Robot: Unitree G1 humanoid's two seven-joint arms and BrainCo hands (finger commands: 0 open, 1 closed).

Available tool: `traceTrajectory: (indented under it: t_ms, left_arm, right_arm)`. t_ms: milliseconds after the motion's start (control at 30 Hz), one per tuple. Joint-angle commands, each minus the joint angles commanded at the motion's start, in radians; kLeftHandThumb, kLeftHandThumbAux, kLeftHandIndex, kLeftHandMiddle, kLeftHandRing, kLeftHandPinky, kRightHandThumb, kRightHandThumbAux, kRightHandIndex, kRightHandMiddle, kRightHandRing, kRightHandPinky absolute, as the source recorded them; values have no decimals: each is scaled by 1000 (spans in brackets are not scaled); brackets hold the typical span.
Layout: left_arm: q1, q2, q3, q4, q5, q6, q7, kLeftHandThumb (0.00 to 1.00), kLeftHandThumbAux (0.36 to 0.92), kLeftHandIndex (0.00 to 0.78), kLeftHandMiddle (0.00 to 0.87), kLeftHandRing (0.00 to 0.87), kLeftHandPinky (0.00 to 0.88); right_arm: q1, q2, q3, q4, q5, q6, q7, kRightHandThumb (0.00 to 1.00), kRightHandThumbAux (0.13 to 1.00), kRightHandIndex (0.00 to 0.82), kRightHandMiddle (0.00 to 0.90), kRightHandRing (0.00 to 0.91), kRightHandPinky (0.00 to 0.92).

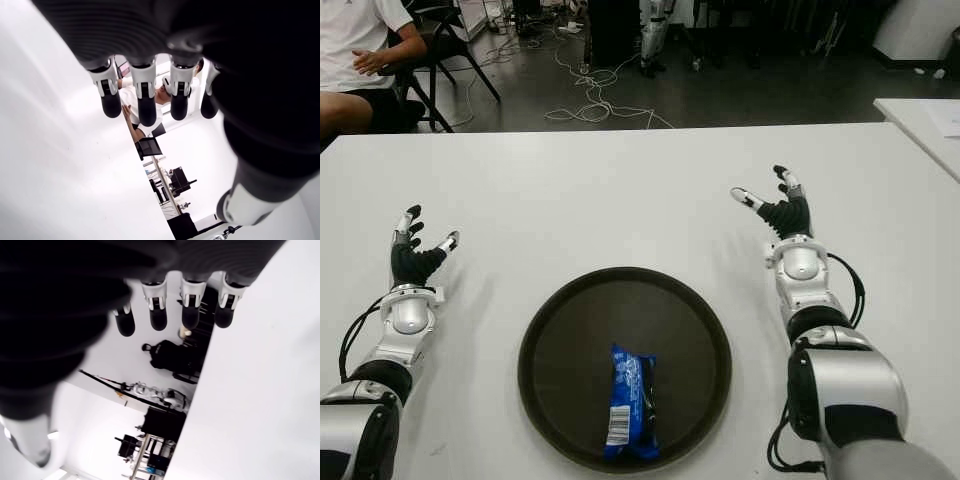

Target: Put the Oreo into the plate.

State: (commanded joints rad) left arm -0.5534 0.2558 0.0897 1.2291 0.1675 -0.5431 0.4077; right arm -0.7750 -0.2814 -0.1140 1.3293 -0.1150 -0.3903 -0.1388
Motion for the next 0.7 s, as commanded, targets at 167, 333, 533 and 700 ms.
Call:
traceTrajectory:
  t_ms: [167, 333, 533, 700]
  left_arm:
    - [-1, 0, -1, 0, 2, 3, 1, 0, 763, 68, 94, 78, 67]
    - [-1, 0, 1, -1, 1, 4, 1, 0, 761, 66, 97, 80, 68]
    - [-4, -2, 5, -2, -5, 3, -5, 0, 773, 66, 101, 83, 67]
    - [-8, 0, 7, 1, -7, 5, -10, 0, 781, 68, 104, 84, 66]
  right_arm:
    - [-1, 0, 5, 1, -15, 7, -2, 0, 618, 70, 17, 0, 0]
    - [0, 3, 5, 1, -19, 10, -1, 0, 616, 74, 23, 0, 0]
    - [-4, 8, 4, 1, -25, 21, -5, 0, 596, 92, 24, 0, 0]
    - [-6, 10, 5, 0, -29, 26, -9, 0, 593, 84, 29, 0, 0]
